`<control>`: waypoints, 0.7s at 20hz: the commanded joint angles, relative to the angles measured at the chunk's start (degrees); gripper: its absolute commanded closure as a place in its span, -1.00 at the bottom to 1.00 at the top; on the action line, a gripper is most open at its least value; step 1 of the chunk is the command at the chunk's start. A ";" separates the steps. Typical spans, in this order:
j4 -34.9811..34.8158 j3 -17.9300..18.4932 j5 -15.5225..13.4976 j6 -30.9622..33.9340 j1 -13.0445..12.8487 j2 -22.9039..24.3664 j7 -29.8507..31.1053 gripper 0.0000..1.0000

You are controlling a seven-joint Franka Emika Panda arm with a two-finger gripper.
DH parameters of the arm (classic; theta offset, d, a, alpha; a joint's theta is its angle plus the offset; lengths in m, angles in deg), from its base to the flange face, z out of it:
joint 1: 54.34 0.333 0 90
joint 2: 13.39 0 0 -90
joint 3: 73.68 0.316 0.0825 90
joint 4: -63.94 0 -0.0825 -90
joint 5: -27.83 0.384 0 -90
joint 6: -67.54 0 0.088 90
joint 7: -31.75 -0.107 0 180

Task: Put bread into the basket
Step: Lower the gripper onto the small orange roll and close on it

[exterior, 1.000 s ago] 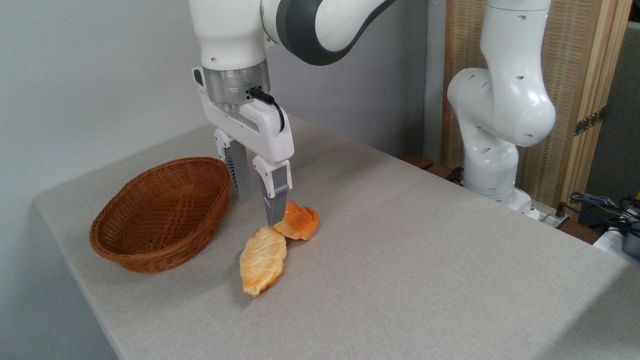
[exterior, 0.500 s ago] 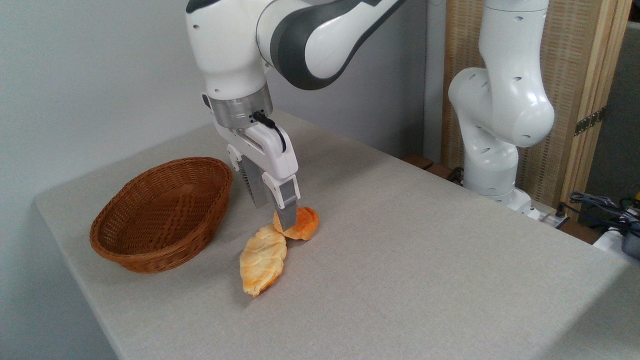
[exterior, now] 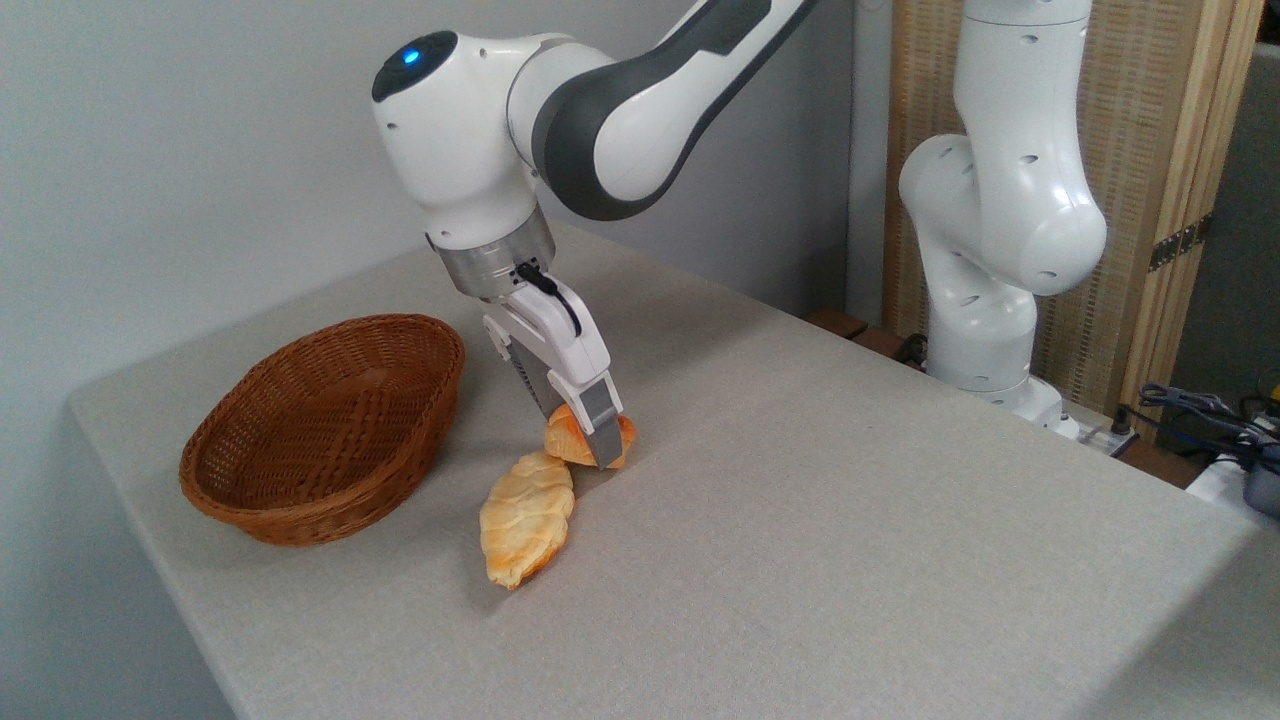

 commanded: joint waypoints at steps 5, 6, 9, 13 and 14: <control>0.77 0.68 -3.89 1.24 -0.27 -0.14 -1.03 0.30; 0.77 0.77 -3.89 1.16 -0.27 -0.14 -1.03 0.30; 0.86 0.77 -3.89 1.15 -0.27 -0.14 -1.03 0.29; 0.86 0.77 -3.89 1.24 -0.27 -0.14 -1.12 0.29; 0.86 0.77 -3.80 1.24 -0.27 -0.06 -1.12 0.29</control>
